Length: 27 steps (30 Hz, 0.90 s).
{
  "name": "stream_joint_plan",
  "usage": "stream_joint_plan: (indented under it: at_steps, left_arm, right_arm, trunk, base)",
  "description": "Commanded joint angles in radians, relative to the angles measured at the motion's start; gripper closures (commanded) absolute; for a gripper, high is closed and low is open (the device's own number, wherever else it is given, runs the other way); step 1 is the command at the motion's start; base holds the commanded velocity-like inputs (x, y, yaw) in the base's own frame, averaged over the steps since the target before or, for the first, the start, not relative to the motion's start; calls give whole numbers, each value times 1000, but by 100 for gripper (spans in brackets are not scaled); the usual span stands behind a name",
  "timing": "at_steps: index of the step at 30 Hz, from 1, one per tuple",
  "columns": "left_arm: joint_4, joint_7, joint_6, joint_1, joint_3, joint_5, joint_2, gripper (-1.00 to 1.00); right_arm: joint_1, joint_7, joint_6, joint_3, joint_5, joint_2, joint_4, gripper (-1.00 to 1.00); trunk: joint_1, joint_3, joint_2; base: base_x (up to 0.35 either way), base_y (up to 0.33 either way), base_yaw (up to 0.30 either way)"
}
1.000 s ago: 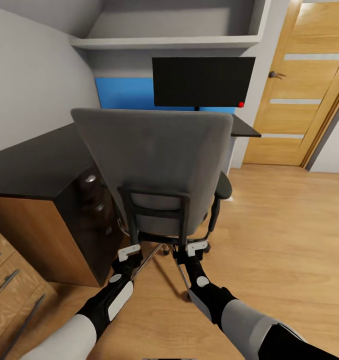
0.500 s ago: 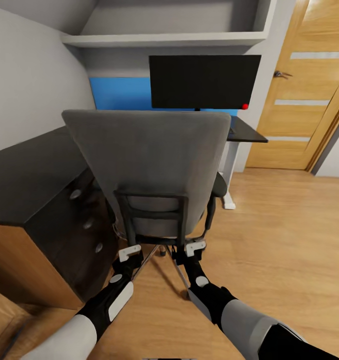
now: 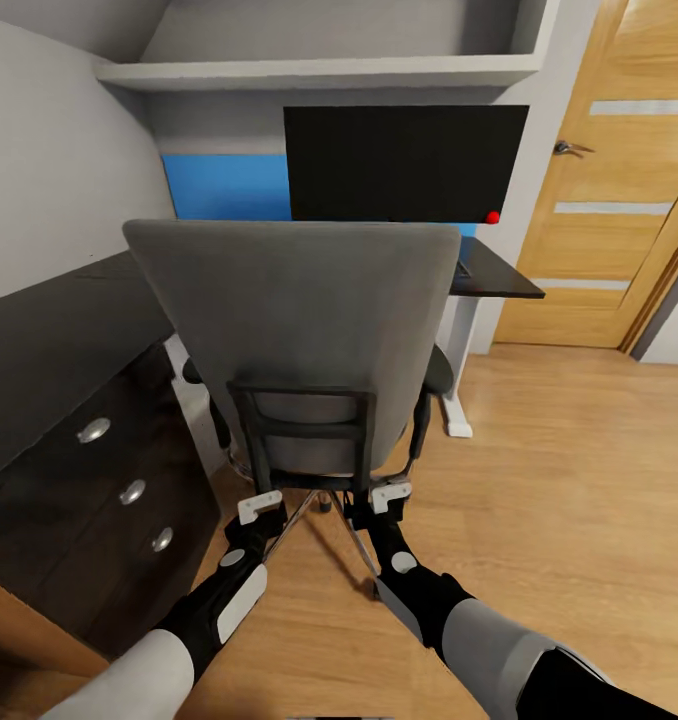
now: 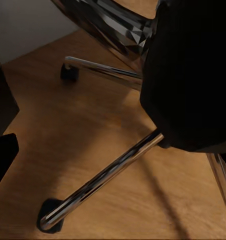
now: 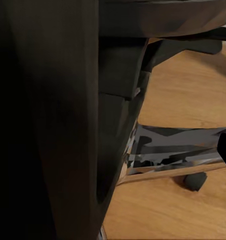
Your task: In the bedroom, organize the workspace by keeping the computer under the desk, ensuring the monitor is on the desk, placing the keyboard on the desk next to the monitor, placing the mouse on the desk next to the keyboard, moving the folder from the swivel chair onto the desk next to the mouse, stacking the notebook on top of the folder with the pen on top of the notebook, and positioning the swivel chair next to the desk.
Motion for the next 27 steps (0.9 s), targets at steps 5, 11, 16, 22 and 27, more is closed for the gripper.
stream_joint_plan:
  at_steps: [5,11,16,22,27]
  left_arm:
    - [0,8,-7,-1,-7,13,1,-100]
    - [1,8,-7,-1,-7,13,1,-100]
    - [1,9,-6,-1,-7,14,1,-100]
    - [2,9,-7,-1,-7,13,1,-100]
    - [1,8,-7,-1,-7,13,1,-100]
  right_arm:
    - [-1,-11,-8,-4,-24,0,16,-100]
    - [-1,-10,-9,-5,-24,0,18,-100]
    - [-1,-10,-9,-5,-24,0,18,-100]
    - [-1,-9,-9,-5,-24,0,18,-100]
    - [-1,-9,-9,-4,-24,0,18,-100]
  trunk:
    - [1,-1,0]
    - [1,-1,0]
    - [1,-1,0]
    - [1,-1,0]
    - [1,-1,0]
  base:
    - [319,-125,0]
    - [319,-125,0]
    - [319,-126,0]
    - [319,-128,0]
    - [319,-113,0]
